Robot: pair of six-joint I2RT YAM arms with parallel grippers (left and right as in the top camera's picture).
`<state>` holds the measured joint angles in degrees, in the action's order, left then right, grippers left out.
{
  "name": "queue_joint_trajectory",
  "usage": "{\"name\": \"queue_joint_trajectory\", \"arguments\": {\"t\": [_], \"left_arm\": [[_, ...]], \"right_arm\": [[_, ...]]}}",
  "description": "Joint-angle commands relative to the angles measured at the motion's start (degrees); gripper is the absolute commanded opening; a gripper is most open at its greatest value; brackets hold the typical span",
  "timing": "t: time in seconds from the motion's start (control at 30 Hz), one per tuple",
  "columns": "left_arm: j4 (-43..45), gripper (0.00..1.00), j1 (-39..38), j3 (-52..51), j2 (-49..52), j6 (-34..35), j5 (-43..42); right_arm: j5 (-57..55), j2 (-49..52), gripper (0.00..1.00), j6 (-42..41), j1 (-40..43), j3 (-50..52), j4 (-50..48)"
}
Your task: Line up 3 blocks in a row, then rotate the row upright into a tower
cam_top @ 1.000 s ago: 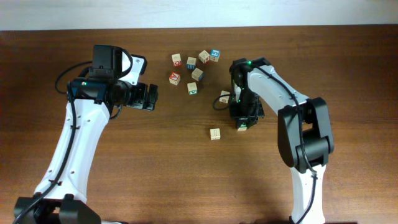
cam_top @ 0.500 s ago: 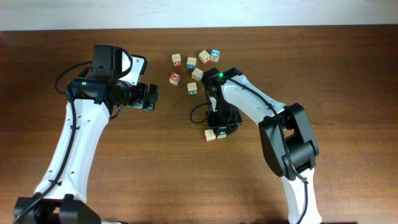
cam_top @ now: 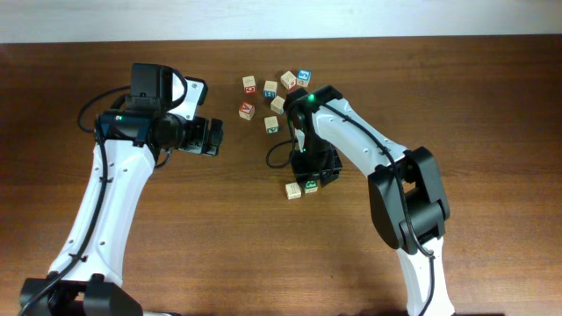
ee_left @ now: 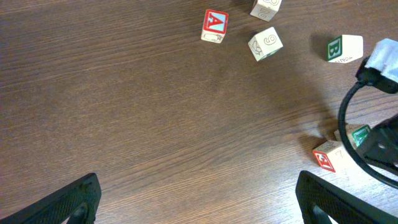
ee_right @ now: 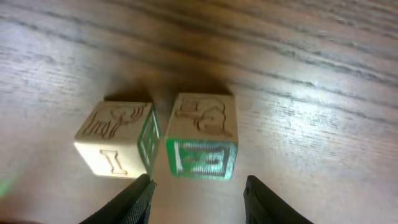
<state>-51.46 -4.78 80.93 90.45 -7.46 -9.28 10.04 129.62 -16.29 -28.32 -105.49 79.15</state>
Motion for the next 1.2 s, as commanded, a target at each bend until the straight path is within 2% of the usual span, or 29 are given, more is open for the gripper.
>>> {"name": "queue_joint_trajectory", "arguments": {"t": [0.0, 0.07, 0.13, 0.3, 0.4, 0.53, 0.63, 0.77, 0.87, 1.07, 1.17], "left_arm": [[-0.1, 0.99, -0.2, 1.3, 0.2, 0.7, -0.8], [-0.1, 0.99, -0.2, 1.3, 0.2, 0.7, -0.8], [-0.1, 0.99, -0.2, 1.3, 0.2, 0.7, -0.8], [-0.1, 0.99, -0.2, 1.3, 0.2, 0.7, -0.8], [-0.1, 0.99, -0.2, 1.3, 0.2, 0.7, -0.8], [-0.1, 0.99, -0.2, 1.3, 0.2, 0.7, -0.8], [-0.1, 0.99, -0.2, 1.3, 0.2, 0.7, -0.8], [-0.1, 0.99, -0.2, 1.3, 0.2, 0.7, -0.8], [-0.1, 0.99, -0.2, 1.3, 0.2, 0.7, -0.8], [-0.1, 0.99, -0.2, 1.3, 0.2, 0.7, -0.8], [-0.1, 0.99, -0.2, 1.3, 0.2, 0.7, -0.8]], "right_arm": [[-2.8, 0.7, 0.54, -0.1, -0.4, -5.2, 2.1], [-7.0, 0.7, 0.61, -0.1, 0.2, -7.9, 0.8], [-10.8, 0.7, 0.63, -0.9, 1.3, -8.1, -3.9], [-12.2, 2.9, 0.63, -7.9, 4.7, -8.0, -15.8], [-12.3, 4.6, 0.63, -10.8, 5.0, -8.0, -19.0], [-12.0, 7.9, 0.57, -14.3, 5.0, -8.0, -20.5], [-11.9, 8.3, 0.50, -14.5, 5.2, -8.0, -20.5], [-11.9, 8.3, 0.32, -14.5, 5.2, -8.0, -20.4], [-11.8, 8.3, 0.24, -14.4, 5.2, -8.0, -18.1], [-11.7, 8.3, 0.24, -7.9, 4.6, -8.0, -4.6], [-10.3, 8.3, 0.24, -4.5, 3.8, -7.9, -1.4]]}}
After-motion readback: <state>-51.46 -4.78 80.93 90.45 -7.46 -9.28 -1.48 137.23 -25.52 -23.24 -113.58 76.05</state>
